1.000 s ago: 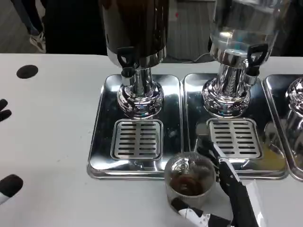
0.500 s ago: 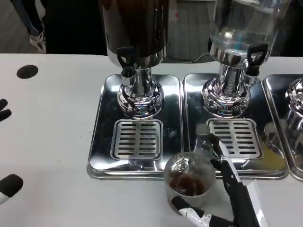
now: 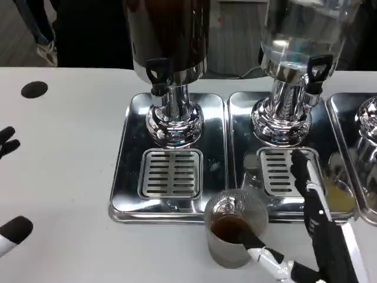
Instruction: Grasp the cup under the faucet to collect the drink, then remove the cup.
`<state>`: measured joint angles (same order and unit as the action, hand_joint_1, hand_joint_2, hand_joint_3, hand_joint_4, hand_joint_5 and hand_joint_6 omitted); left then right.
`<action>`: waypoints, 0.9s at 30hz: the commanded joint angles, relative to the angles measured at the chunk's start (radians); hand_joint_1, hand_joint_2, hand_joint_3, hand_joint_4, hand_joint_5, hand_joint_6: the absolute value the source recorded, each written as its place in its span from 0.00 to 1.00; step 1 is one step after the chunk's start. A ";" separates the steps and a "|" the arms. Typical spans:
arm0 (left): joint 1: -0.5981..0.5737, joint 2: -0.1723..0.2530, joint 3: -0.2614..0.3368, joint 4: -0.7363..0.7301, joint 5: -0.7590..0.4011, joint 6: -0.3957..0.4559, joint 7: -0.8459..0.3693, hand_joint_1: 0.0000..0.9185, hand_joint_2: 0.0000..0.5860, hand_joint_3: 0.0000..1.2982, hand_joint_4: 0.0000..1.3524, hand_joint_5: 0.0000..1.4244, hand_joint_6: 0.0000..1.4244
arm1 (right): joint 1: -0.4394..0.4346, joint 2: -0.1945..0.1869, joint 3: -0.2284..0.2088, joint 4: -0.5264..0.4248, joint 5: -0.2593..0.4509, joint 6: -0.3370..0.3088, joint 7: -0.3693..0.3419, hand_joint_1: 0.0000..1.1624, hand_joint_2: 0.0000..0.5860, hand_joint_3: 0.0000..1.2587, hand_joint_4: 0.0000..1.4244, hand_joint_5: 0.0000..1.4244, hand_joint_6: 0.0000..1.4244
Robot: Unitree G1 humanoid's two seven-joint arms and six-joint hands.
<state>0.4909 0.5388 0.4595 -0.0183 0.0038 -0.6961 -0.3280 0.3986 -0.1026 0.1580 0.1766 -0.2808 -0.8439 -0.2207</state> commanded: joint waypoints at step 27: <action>0.030 -0.088 0.039 0.130 0.292 -0.049 0.329 0.00 0.02 0.00 0.00 0.00 0.00 | 0.051 -0.011 -0.287 -0.405 -0.499 0.597 -0.162 0.32 1.00 0.23 0.11 0.00 0.00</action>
<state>0.5107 0.4513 0.4949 0.1270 0.2687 -0.7555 -0.0228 0.4406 -0.1185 -0.1354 -0.2074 -0.7653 -0.2823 -0.3665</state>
